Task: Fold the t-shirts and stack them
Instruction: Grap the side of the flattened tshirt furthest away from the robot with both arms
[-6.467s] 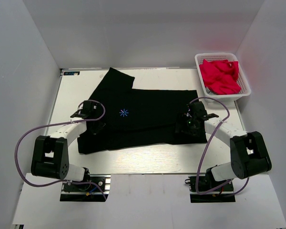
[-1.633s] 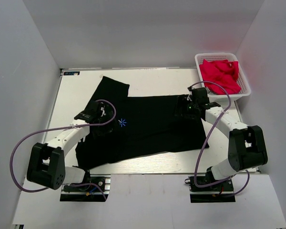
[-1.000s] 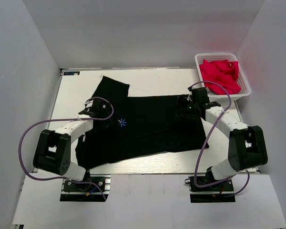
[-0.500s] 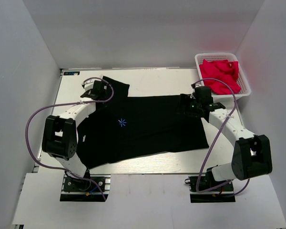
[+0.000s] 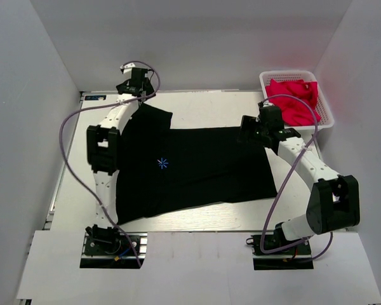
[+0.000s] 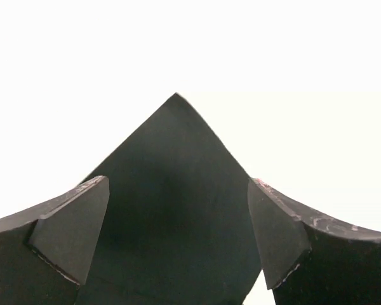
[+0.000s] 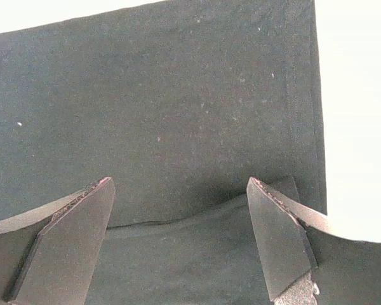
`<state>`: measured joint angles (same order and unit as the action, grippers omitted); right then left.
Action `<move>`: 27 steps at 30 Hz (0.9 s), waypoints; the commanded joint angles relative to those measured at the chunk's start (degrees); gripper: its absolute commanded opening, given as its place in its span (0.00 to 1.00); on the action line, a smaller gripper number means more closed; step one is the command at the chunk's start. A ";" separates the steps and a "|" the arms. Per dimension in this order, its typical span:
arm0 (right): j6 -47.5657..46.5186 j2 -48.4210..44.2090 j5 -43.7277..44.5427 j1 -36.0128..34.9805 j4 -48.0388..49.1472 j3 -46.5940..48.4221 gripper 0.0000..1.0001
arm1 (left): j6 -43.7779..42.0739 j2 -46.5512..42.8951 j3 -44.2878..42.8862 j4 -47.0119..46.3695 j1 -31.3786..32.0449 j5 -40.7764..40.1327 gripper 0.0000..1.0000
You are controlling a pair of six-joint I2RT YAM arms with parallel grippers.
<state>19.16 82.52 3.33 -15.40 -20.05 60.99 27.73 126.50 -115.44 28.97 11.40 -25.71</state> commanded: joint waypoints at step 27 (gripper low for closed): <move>0.18 7.48 4.66 0.28 -3.50 3.78 0.90 | -7.77 27.40 -17.45 -2.69 -4.46 7.87 0.69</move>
<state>18.96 89.19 6.31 -15.38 -24.03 61.43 19.51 152.00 -133.86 25.17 7.27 -20.51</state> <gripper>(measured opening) 0.905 0.708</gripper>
